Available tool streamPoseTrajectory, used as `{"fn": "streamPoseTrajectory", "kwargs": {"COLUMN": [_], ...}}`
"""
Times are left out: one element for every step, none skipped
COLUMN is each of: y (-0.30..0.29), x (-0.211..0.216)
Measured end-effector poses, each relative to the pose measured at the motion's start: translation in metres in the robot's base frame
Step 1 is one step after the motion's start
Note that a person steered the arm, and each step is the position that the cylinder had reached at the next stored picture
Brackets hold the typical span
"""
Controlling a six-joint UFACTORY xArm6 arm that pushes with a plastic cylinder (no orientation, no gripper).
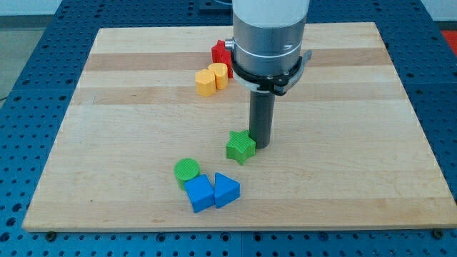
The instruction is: Place the green star top of the blue triangle
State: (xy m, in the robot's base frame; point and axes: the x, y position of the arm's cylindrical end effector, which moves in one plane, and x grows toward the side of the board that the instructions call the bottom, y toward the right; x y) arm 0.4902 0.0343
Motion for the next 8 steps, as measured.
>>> {"fn": "streamPoseTrajectory", "kwargs": {"y": [0.003, -0.022, -0.046, -0.069, -0.071, -0.042, -0.006, -0.005], "x": [-0.026, -0.027, -0.003, 0.015, 0.023, 0.001, 0.003, 0.018]}}
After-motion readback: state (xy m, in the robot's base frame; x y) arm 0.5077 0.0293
